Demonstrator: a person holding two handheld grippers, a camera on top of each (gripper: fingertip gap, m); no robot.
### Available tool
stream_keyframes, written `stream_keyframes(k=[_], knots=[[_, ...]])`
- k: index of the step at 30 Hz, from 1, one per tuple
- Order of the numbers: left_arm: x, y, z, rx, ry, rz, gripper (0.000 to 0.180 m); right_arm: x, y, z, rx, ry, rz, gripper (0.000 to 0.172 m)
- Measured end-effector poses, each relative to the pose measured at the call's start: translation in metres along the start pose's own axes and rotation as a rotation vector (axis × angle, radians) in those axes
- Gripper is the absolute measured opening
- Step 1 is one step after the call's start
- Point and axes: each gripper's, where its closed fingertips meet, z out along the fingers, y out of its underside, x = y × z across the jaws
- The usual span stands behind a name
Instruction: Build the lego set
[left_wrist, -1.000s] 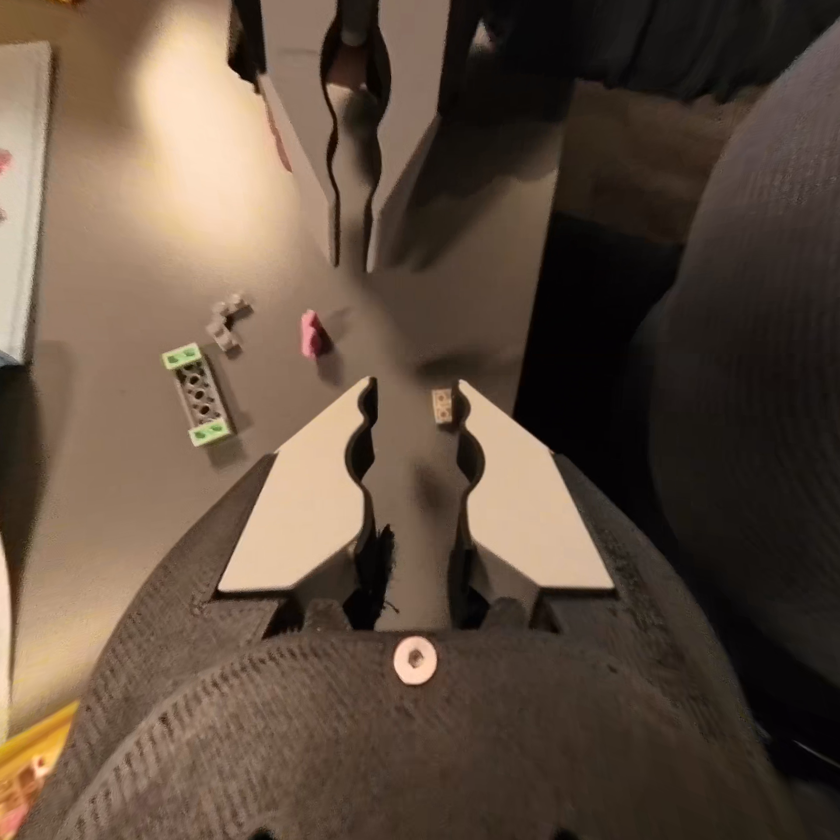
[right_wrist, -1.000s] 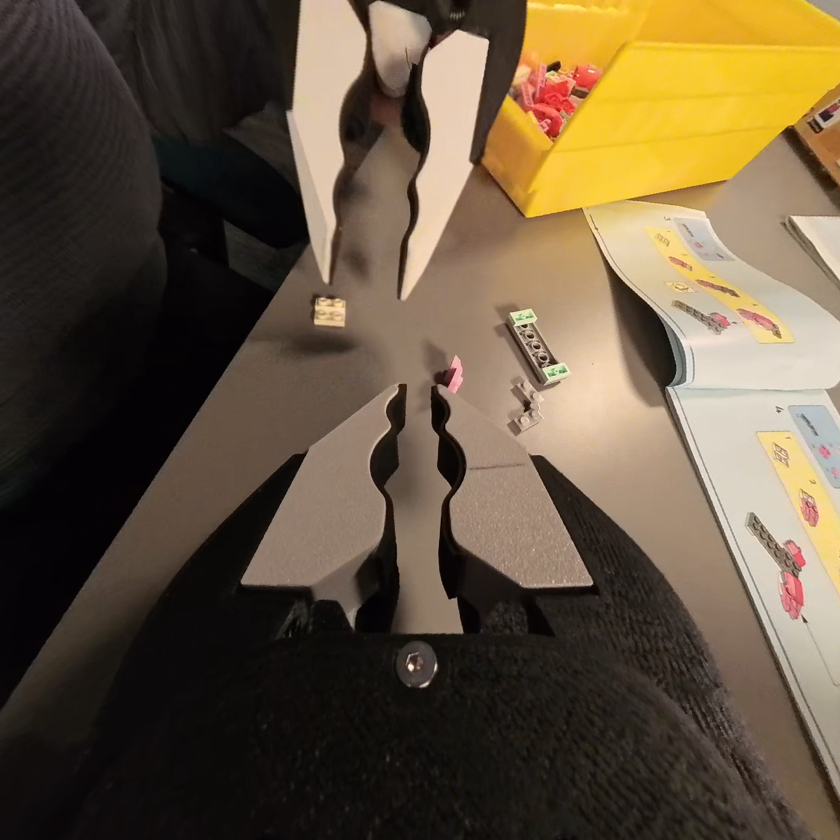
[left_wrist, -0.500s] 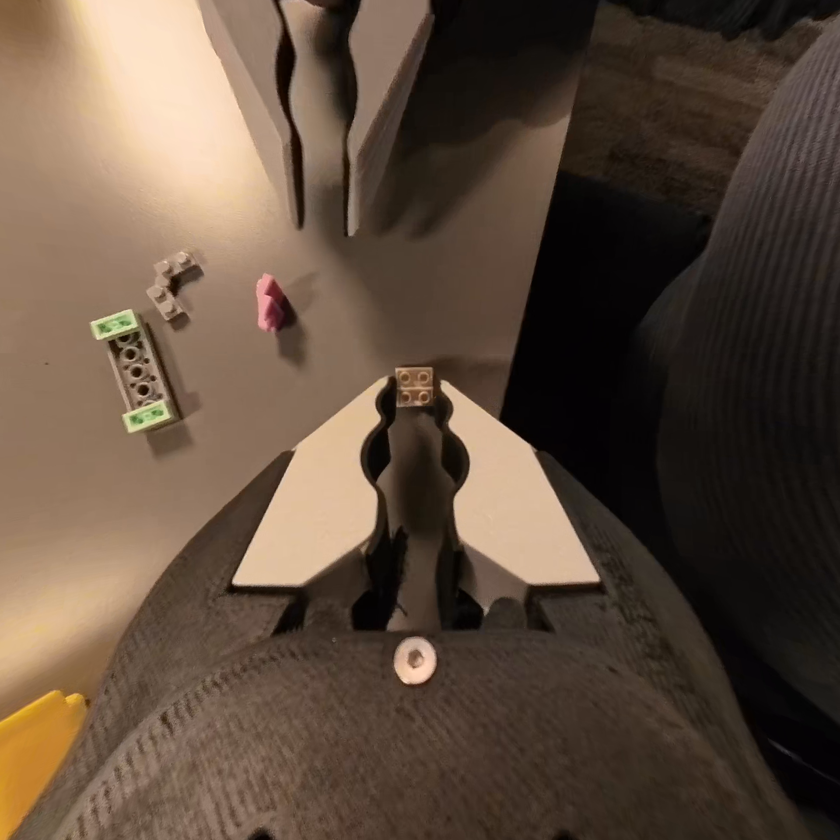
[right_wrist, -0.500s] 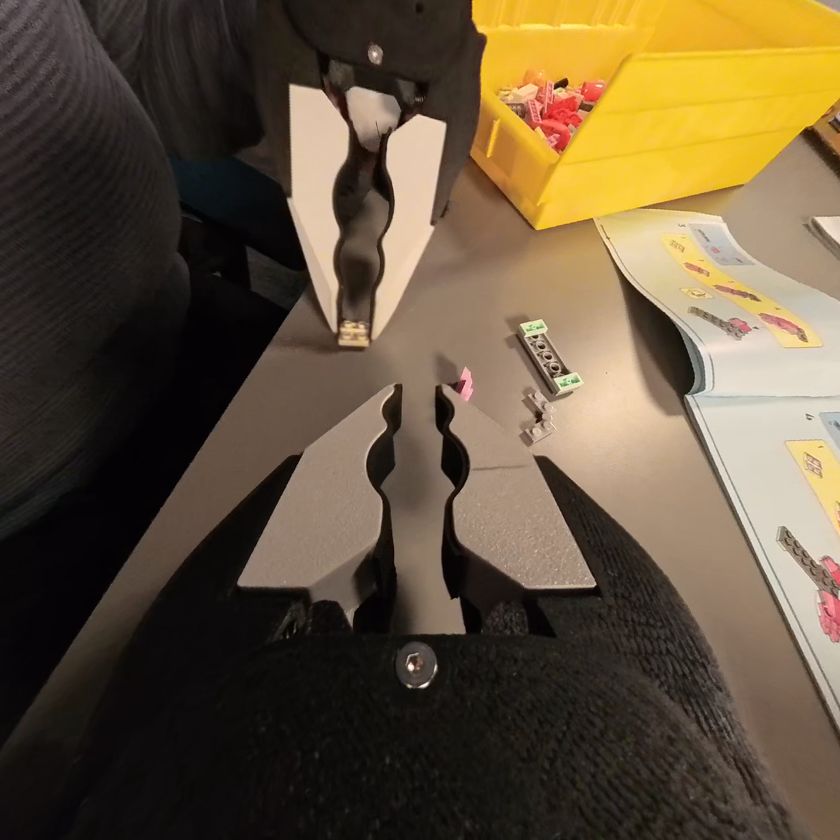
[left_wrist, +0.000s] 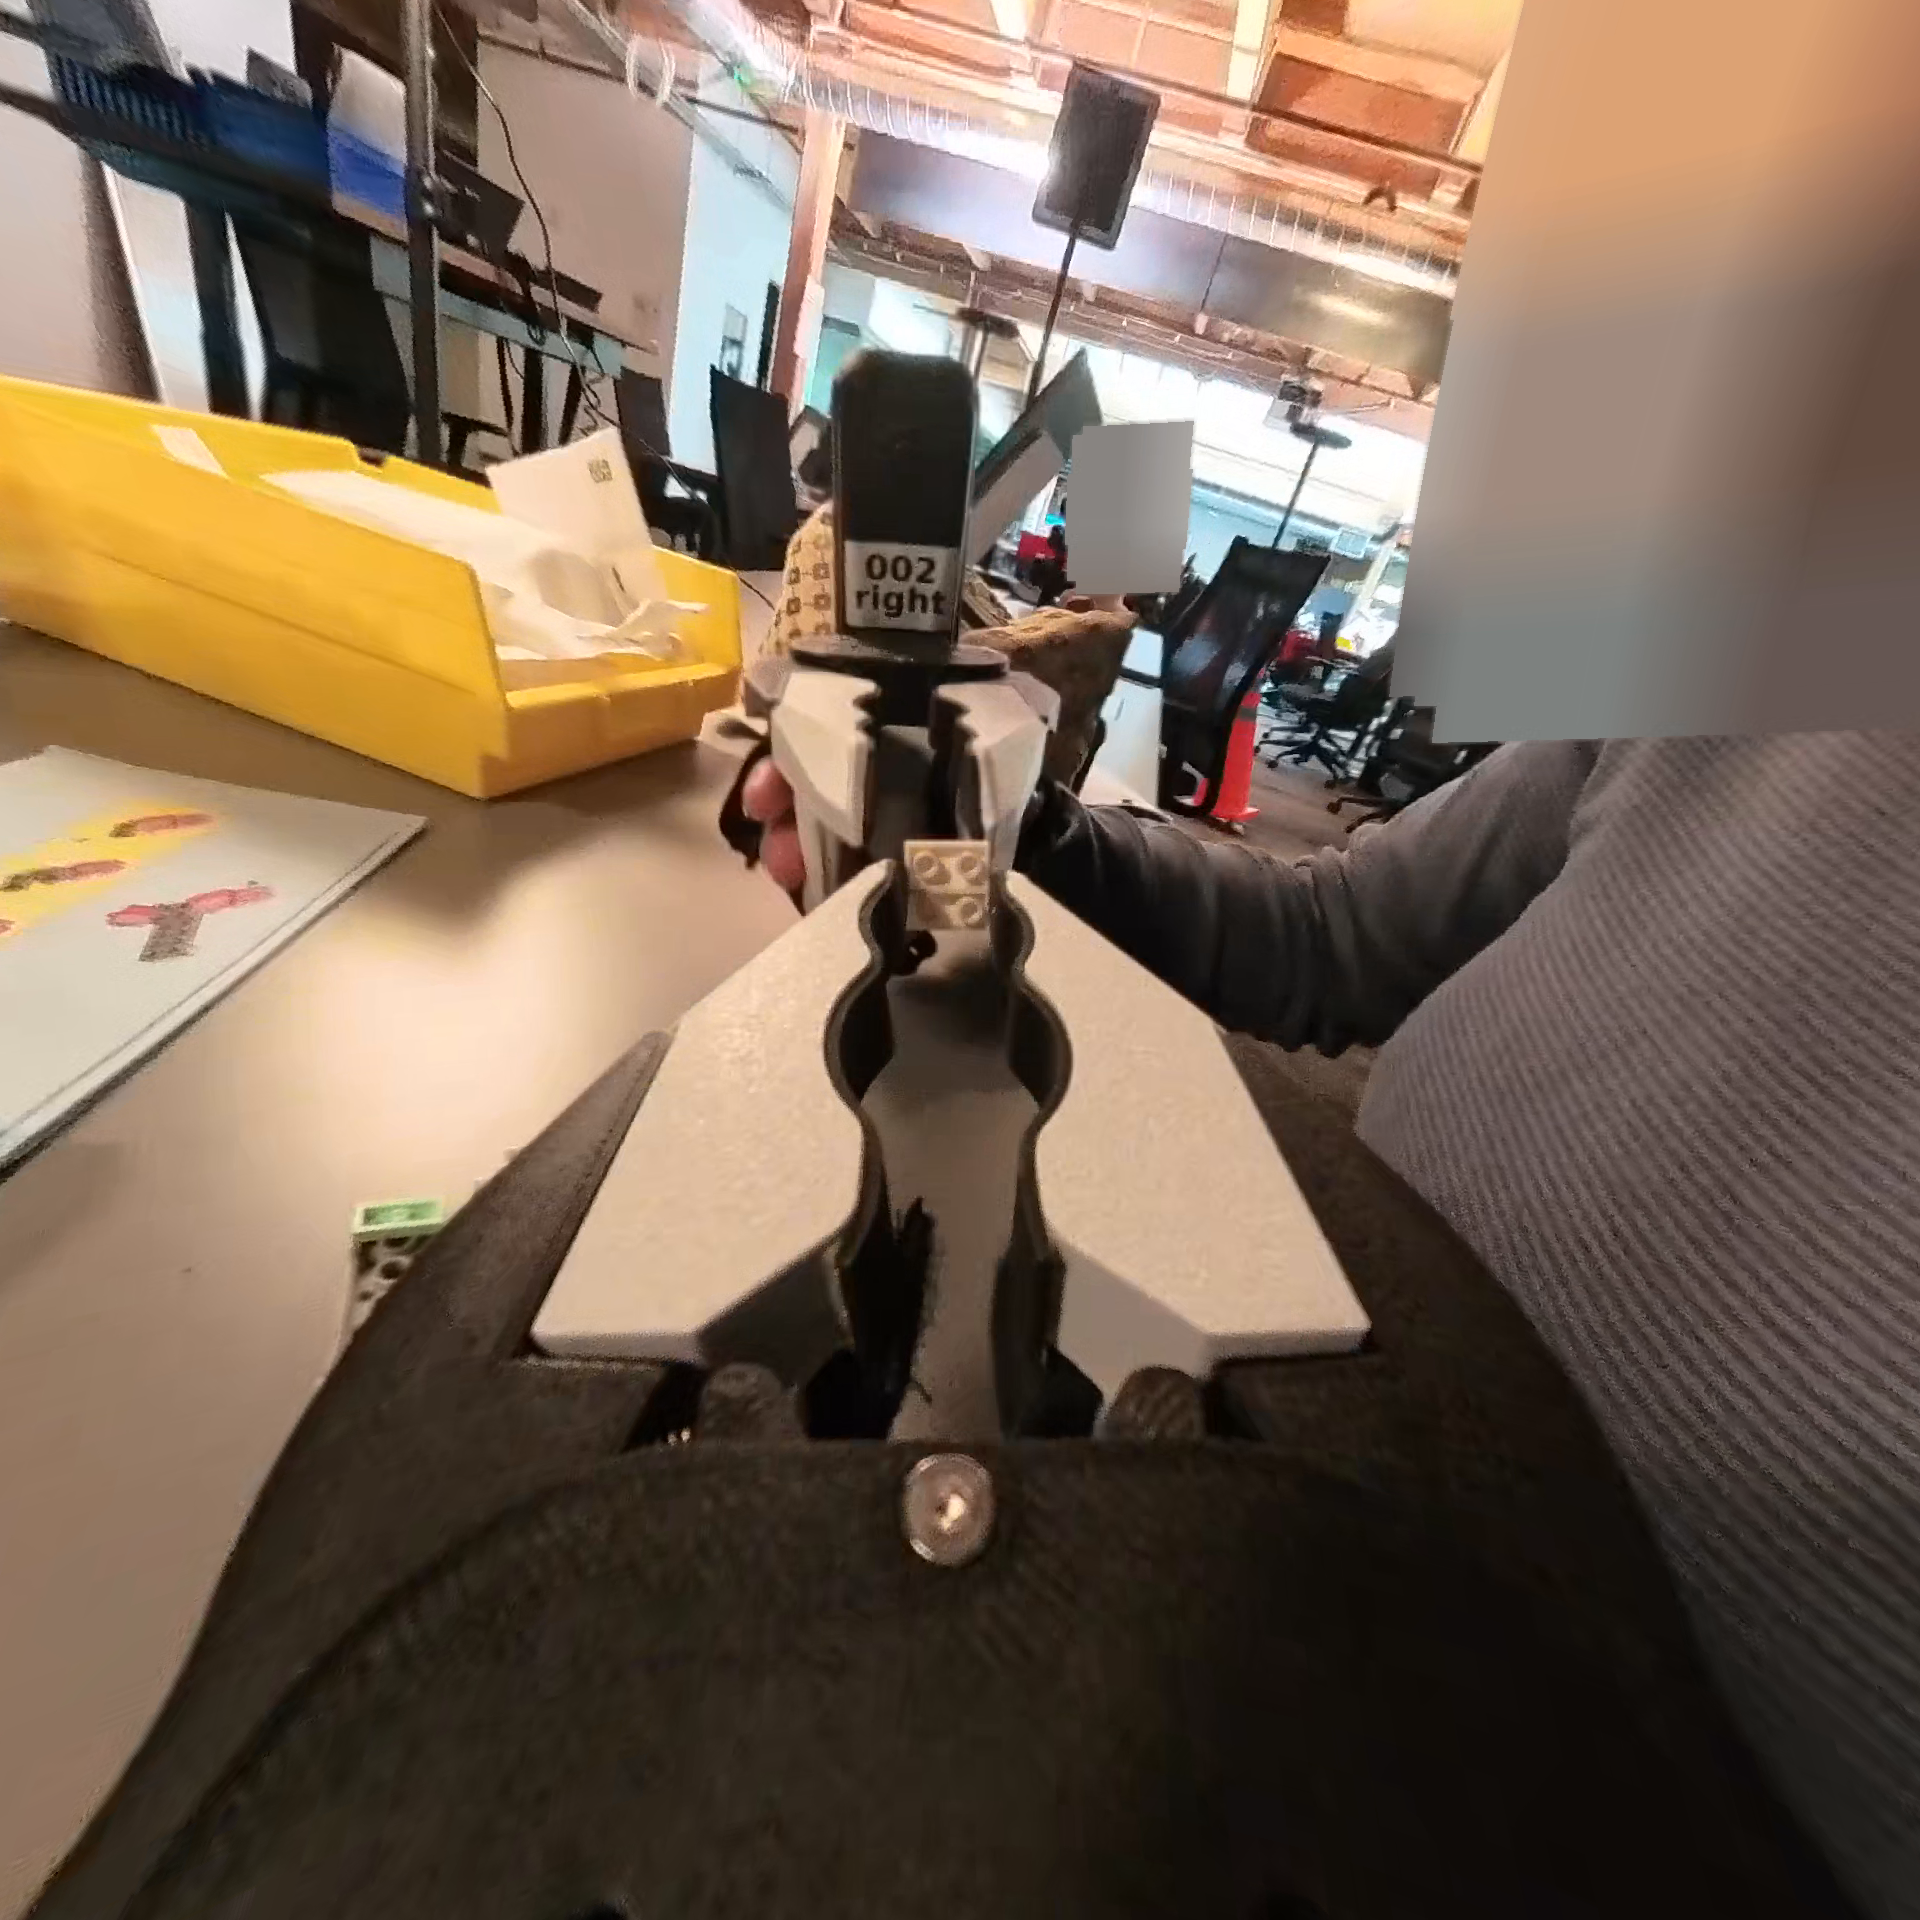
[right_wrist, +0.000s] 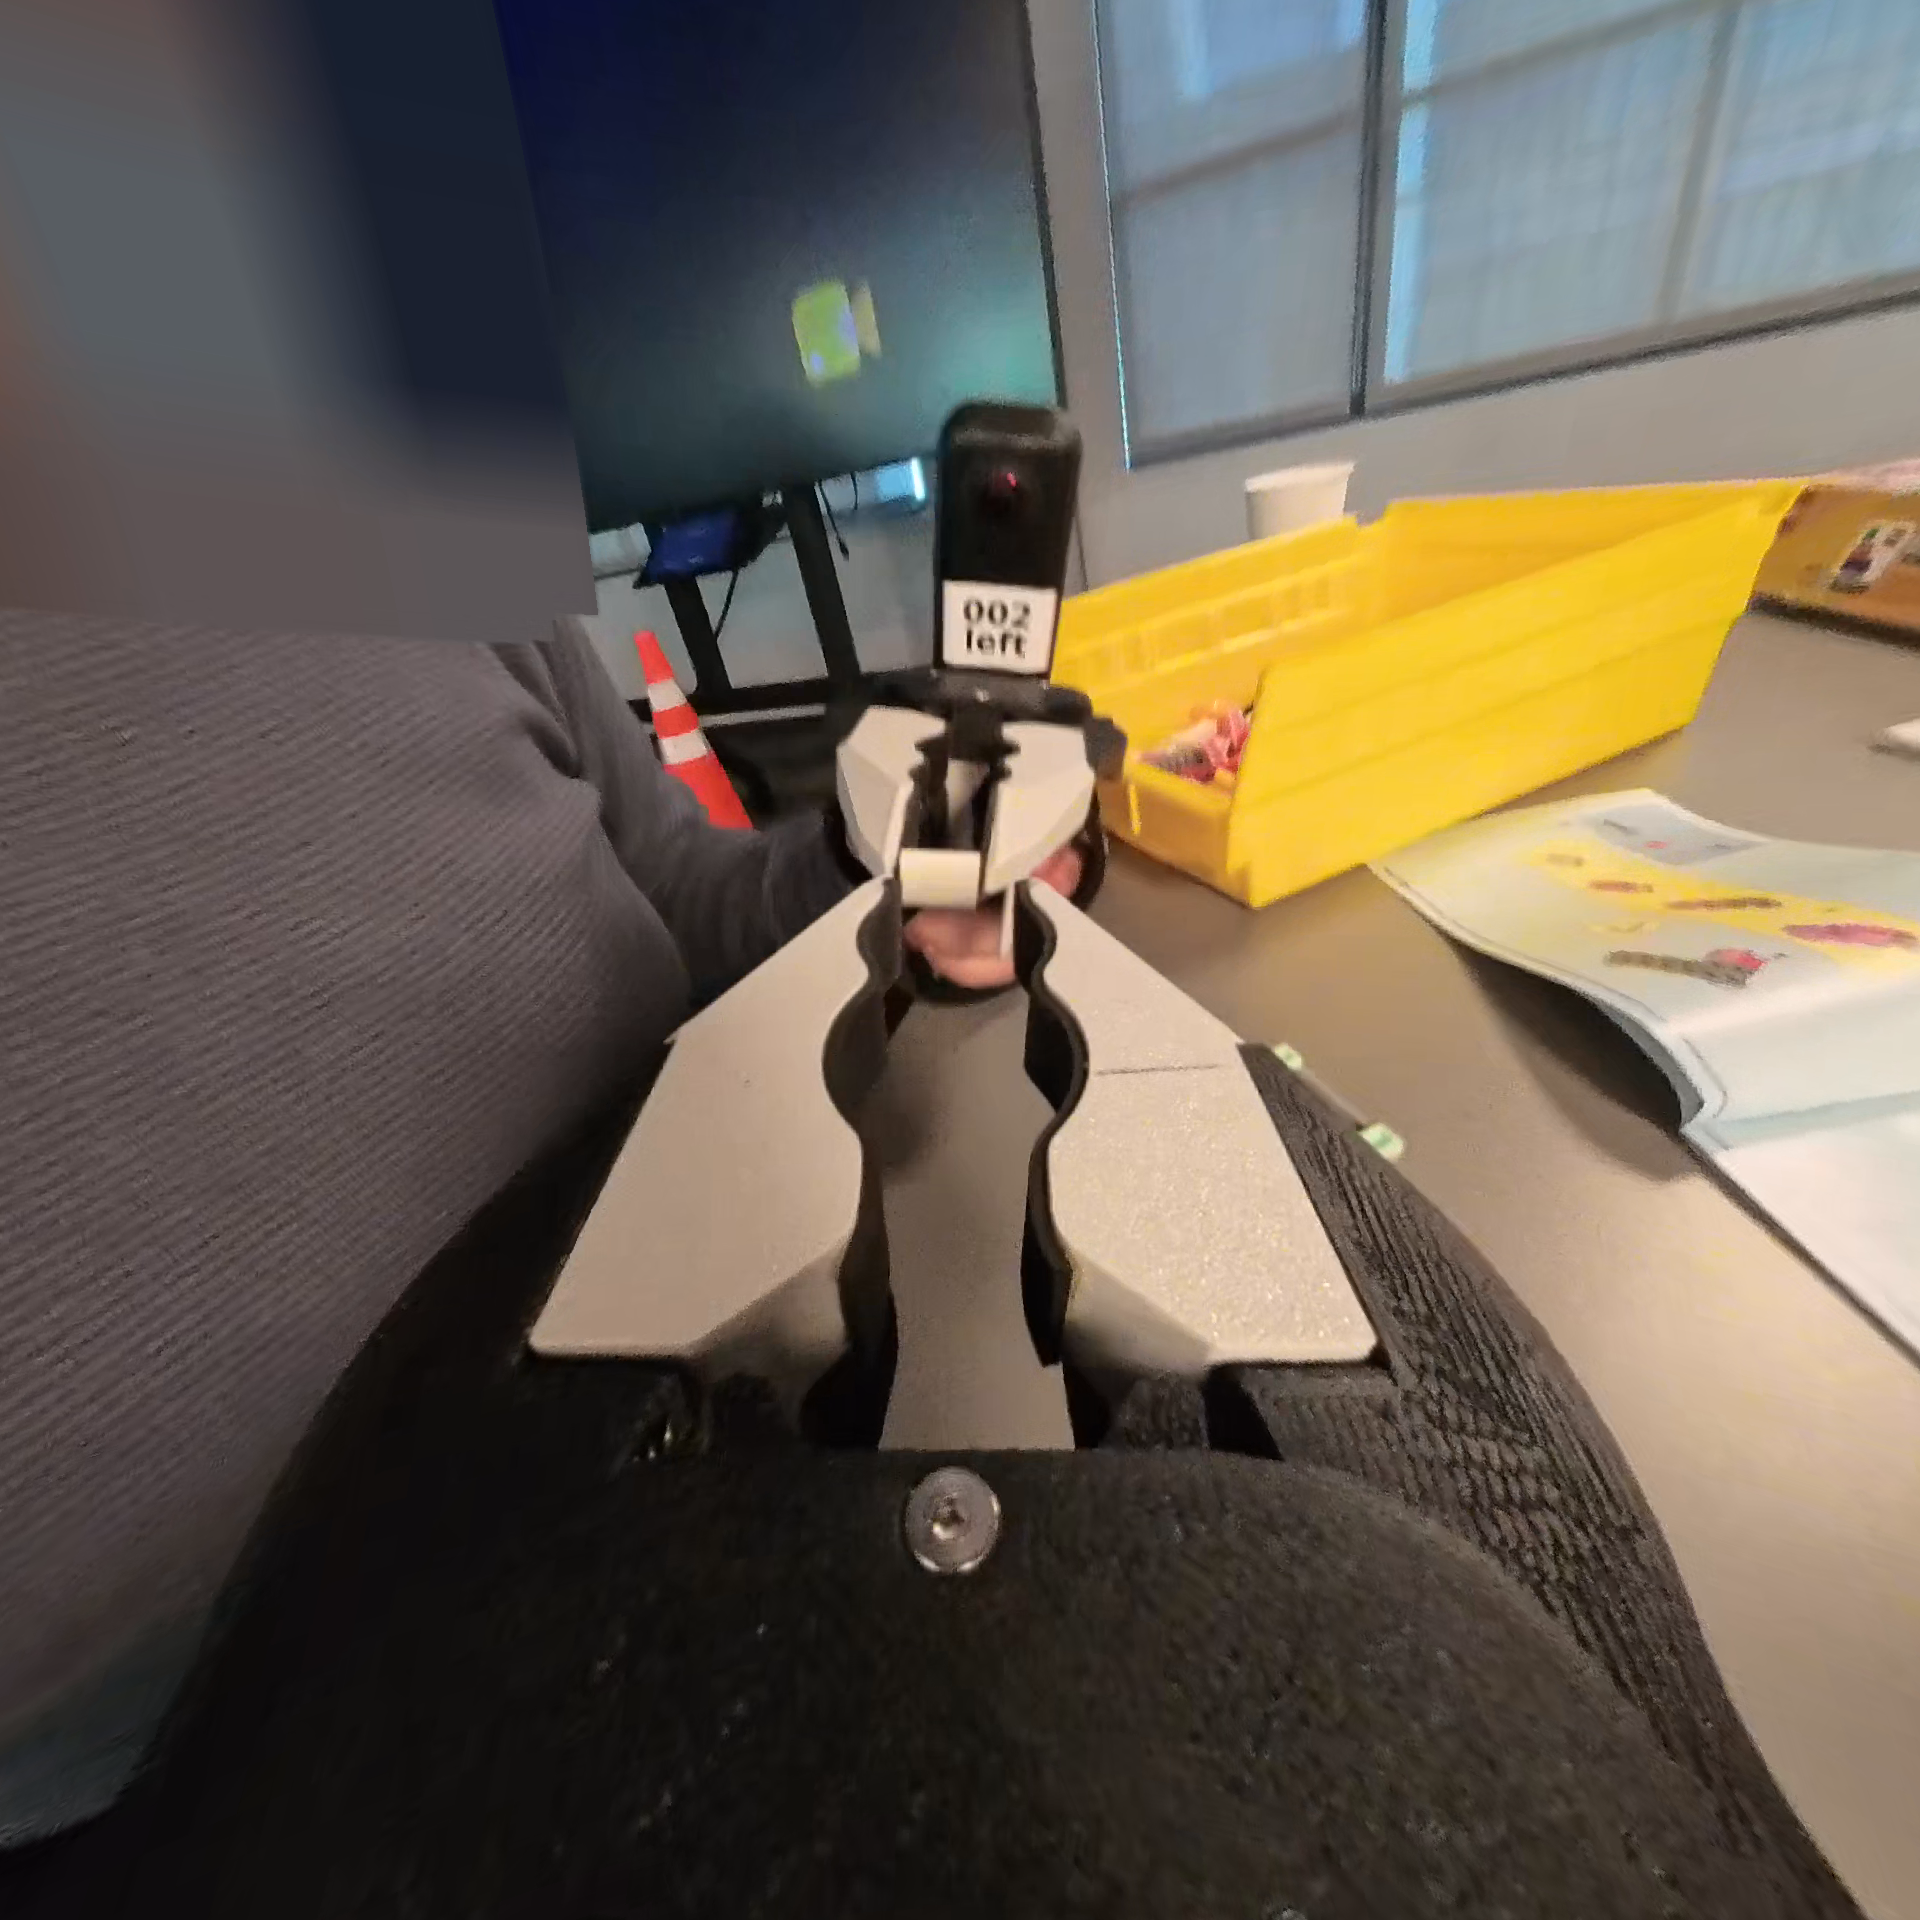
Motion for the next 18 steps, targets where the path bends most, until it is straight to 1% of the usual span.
stream_keyframes(k=[2,5,7,9,11,14,15,17,18], knots=[[0.004,0.002,0.005,-0.007,0.051,-0.065,0.014,-0.005,-0.004,0.000,0.021,0.003,-0.092,0.023],[0.018,0.004,0.009,-0.025,0.203,-0.217,0.014,-0.019,0.001,0.005,-0.010,-0.020,-0.245,0.028],[0.026,0.005,0.009,-0.044,0.294,-0.312,0.014,-0.028,0.002,0.005,-0.008,-0.052,-0.296,0.021],[0.031,0.009,0.010,-0.081,0.369,-0.424,0.014,-0.036,0.005,0.005,-0.018,-0.104,-0.299,0.012],[0.035,0.010,0.009,-0.089,0.415,-0.472,0.014,-0.041,0.009,0.004,-0.036,-0.137,-0.291,0.006],[0.036,0.012,0.010,-0.102,0.417,-0.485,0.014,-0.042,0.013,0.002,-0.073,-0.153,-0.293,0.003],[0.035,0.011,0.010,-0.095,0.410,-0.472,0.008,-0.041,0.013,0.001,-0.084,-0.151,-0.293,0.000],[0.028,0.012,0.010,-0.099,0.336,-0.401,0.006,-0.035,0.015,-0.001,-0.103,-0.117,-0.299,0.000],[0.025,0.015,0.010,-0.123,0.289,-0.339,0.006,-0.032,0.017,-0.001,-0.122,-0.102,-0.302,0.000]])
